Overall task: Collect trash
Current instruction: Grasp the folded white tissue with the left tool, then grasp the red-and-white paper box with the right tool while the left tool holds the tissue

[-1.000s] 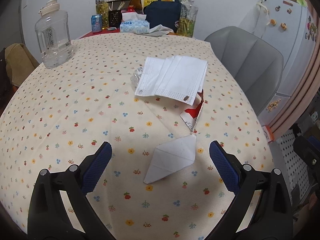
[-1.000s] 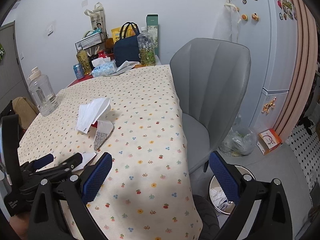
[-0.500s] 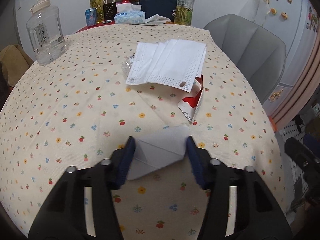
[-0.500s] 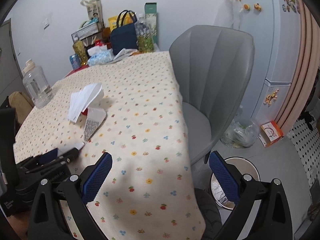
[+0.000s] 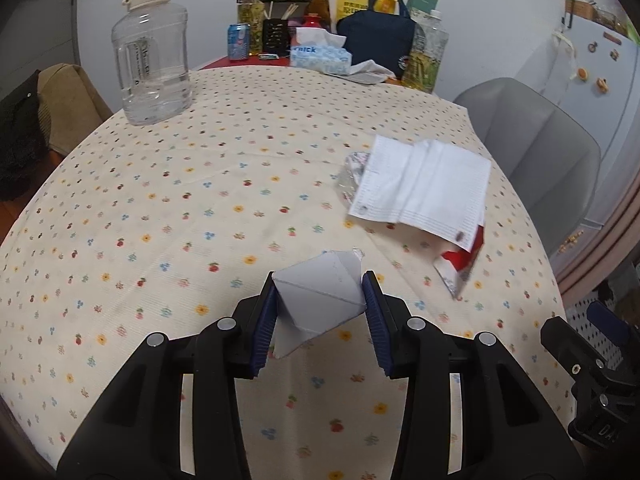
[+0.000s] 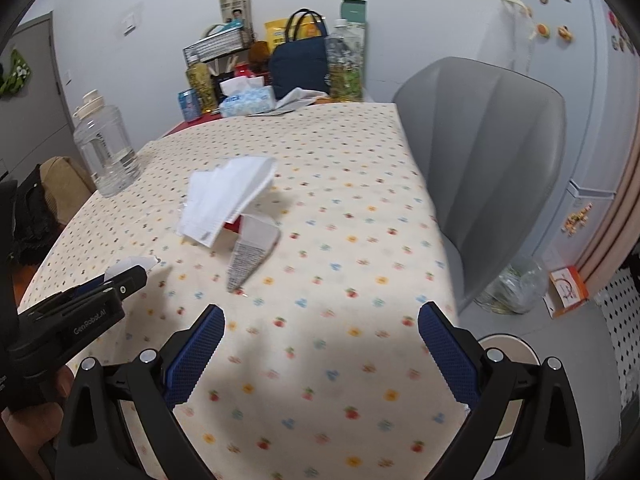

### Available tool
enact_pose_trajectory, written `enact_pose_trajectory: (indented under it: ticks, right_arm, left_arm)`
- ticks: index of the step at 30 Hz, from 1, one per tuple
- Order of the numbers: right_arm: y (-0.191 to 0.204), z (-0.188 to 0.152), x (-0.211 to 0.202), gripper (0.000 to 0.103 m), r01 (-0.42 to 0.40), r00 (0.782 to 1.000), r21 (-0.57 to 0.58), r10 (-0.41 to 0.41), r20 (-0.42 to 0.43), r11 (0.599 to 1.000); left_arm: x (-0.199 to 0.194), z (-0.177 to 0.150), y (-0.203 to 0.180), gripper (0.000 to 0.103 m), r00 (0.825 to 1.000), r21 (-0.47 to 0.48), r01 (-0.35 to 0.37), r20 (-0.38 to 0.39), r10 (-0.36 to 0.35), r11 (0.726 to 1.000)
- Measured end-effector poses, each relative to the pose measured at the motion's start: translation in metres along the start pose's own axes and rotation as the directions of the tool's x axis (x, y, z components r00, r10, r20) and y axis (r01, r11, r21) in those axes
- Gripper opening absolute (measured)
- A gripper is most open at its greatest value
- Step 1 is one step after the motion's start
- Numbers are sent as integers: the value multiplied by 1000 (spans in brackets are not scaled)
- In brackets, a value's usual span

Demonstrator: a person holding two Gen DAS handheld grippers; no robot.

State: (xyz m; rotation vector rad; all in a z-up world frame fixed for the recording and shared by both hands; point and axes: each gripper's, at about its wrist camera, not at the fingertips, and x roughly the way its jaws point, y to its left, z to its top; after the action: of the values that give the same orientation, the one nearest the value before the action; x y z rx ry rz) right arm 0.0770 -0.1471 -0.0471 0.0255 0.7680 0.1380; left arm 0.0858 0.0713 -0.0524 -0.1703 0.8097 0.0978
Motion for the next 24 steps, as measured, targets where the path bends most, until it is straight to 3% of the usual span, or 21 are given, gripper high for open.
enact_pose_trajectory:
  ticks: [15, 24]
  right_arm:
    - [42, 18, 41, 83, -51, 997, -62, 48, -52, 997]
    - [52, 20, 60, 64, -49, 995, -75, 42, -89, 996]
  left_arm:
    - [11, 8, 34, 42, 999, -66, -34, 8, 34, 997]
    - [24, 13, 37, 42, 1000, -82, -31, -8, 30, 996]
